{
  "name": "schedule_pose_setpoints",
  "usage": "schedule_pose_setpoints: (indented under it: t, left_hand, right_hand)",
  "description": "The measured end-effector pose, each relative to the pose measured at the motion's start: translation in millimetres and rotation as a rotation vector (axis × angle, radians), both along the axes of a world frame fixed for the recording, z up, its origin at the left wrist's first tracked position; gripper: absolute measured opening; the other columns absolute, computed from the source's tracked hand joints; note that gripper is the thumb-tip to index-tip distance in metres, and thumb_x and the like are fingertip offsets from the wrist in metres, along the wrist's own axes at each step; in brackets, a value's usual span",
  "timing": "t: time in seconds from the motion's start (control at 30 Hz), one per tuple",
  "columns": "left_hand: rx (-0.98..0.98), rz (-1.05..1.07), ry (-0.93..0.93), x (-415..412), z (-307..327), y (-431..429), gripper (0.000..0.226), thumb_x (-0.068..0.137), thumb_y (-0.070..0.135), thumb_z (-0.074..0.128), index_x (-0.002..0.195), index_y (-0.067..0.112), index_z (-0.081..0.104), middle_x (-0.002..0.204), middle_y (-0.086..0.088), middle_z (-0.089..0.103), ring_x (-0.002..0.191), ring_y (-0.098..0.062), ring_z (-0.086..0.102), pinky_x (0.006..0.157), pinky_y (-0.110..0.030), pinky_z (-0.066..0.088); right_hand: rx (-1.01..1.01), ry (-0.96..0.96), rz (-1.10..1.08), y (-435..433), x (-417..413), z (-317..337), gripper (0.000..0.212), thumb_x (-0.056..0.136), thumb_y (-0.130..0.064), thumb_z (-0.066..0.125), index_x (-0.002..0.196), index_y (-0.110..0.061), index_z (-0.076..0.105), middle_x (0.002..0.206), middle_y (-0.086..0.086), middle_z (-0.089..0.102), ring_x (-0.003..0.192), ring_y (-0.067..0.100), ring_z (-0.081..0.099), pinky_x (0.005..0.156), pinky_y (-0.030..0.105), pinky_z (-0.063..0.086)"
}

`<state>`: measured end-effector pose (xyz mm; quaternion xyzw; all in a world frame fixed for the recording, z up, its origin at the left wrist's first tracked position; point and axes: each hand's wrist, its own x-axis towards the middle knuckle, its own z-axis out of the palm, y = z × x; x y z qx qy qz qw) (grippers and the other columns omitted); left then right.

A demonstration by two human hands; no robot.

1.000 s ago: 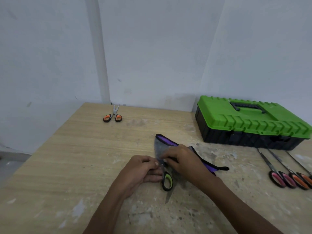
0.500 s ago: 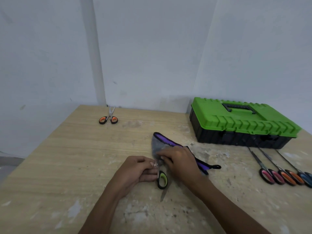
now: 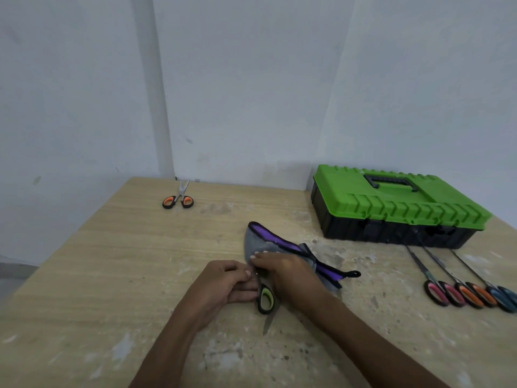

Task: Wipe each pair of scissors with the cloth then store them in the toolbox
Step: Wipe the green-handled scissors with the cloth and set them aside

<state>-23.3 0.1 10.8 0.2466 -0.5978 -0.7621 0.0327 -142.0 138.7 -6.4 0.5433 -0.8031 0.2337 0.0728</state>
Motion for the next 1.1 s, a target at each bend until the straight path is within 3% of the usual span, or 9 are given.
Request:
schedule_pose_setpoints:
  t: [0.1, 0.2, 0.33, 0.43, 0.53, 0.7, 0.8, 0.97, 1.1]
  left_hand:
    - [0.003, 0.023, 0.005, 1.1, 0.8, 0.3, 0.014, 0.098, -0.002, 0.059, 0.100, -0.007, 0.072, 0.081, -0.018, 0.077, 0.077, -0.027, 0.078, 0.066, -0.032, 0.063]
    - [0.004, 0.028, 0.009, 2.4, 0.3, 0.3, 0.015, 0.098, -0.001, 0.059, 0.100, -0.007, 0.072, 0.082, -0.020, 0.077, 0.077, -0.028, 0.078, 0.066, -0.032, 0.063]
    - [0.009, 0.013, 0.019, 0.3, -2.2, -0.8, 0.015, 0.098, -0.002, 0.058, 0.100, -0.009, 0.072, 0.086, -0.023, 0.076, 0.078, -0.029, 0.077, 0.068, -0.033, 0.064]
    - [-0.004, 0.007, 0.009, -1.9, -1.9, -0.3, 0.014, 0.097, -0.002, 0.059, 0.101, -0.008, 0.072, 0.087, -0.023, 0.077, 0.081, -0.030, 0.078, 0.069, -0.034, 0.064]
    - [0.000, 0.023, 0.023, 0.3, -1.6, 0.2, 0.013, 0.097, -0.002, 0.060, 0.097, -0.006, 0.072, 0.079, -0.017, 0.077, 0.076, -0.026, 0.078, 0.066, -0.032, 0.064]
    - [0.069, 0.070, 0.074, 5.0, -4.4, -2.9, 0.012, 0.095, -0.003, 0.062, 0.101, -0.010, 0.070, 0.086, -0.021, 0.075, 0.081, -0.025, 0.077, 0.069, -0.033, 0.064]
    - [0.173, 0.115, 0.110, 5.0, -2.1, -4.5, 0.016, 0.094, -0.005, 0.064, 0.110, -0.009, 0.065, 0.089, -0.023, 0.075, 0.081, -0.026, 0.076, 0.069, -0.035, 0.065]
    - [0.196, 0.121, 0.153, 3.7, -0.7, -1.3, 0.025, 0.094, -0.002, 0.065, 0.118, -0.007, 0.063, 0.086, -0.023, 0.072, 0.091, -0.032, 0.075, 0.079, -0.043, 0.064]
    - [0.210, 0.146, 0.234, 5.0, -1.6, -4.3, 0.028, 0.092, -0.003, 0.065, 0.120, 0.001, 0.068, 0.112, -0.025, 0.074, 0.099, -0.032, 0.075, 0.078, -0.039, 0.064]
  right_hand:
    - [0.176, -0.160, -0.096, -11.8, -15.5, 15.4, 0.041, 0.097, -0.008, 0.054, 0.135, -0.021, 0.062, 0.136, 0.000, 0.063, 0.129, 0.013, 0.055, 0.111, 0.025, 0.038]
    - [0.281, -0.121, -0.107, -17.3, -13.8, 20.9, 0.041, 0.096, -0.006, 0.053, 0.131, -0.022, 0.065, 0.131, 0.003, 0.066, 0.121, 0.021, 0.060, 0.105, 0.035, 0.046]
    - [0.087, 0.090, 0.049, -2.4, 8.2, 8.4, 0.036, 0.075, -0.004, 0.066, 0.108, -0.013, 0.077, 0.111, 0.007, 0.075, 0.103, 0.022, 0.071, 0.087, 0.038, 0.059]
    - [0.151, -0.050, -0.072, -0.7, -5.0, 7.5, 0.046, 0.092, 0.002, 0.053, 0.129, -0.020, 0.067, 0.134, 0.000, 0.064, 0.125, 0.021, 0.059, 0.104, 0.036, 0.048]
    - [0.168, -0.100, -0.165, -12.4, -12.8, 8.0, 0.045, 0.096, -0.003, 0.051, 0.133, -0.026, 0.064, 0.135, 0.000, 0.064, 0.124, 0.021, 0.059, 0.106, 0.034, 0.045]
    - [-0.373, -0.317, -0.382, 5.1, 1.7, 12.6, 0.034, 0.099, -0.002, 0.052, 0.123, -0.017, 0.071, 0.109, -0.009, 0.073, 0.098, -0.003, 0.065, 0.080, 0.001, 0.039]
    - [-0.668, -0.532, -0.475, 25.3, 8.3, 3.3, 0.032, 0.103, -0.009, 0.049, 0.127, -0.018, 0.068, 0.118, -0.011, 0.069, 0.107, -0.012, 0.059, 0.084, 0.001, 0.043]
    - [-0.628, -0.564, -0.409, 32.9, 10.8, -3.4, 0.032, 0.103, -0.010, 0.050, 0.129, -0.019, 0.067, 0.121, -0.011, 0.068, 0.109, -0.012, 0.058, 0.085, 0.003, 0.044]
    - [-0.620, -0.558, -0.394, 30.8, 12.1, -5.4, 0.033, 0.103, -0.009, 0.050, 0.130, -0.018, 0.066, 0.120, -0.012, 0.068, 0.105, -0.013, 0.058, 0.081, 0.002, 0.043]
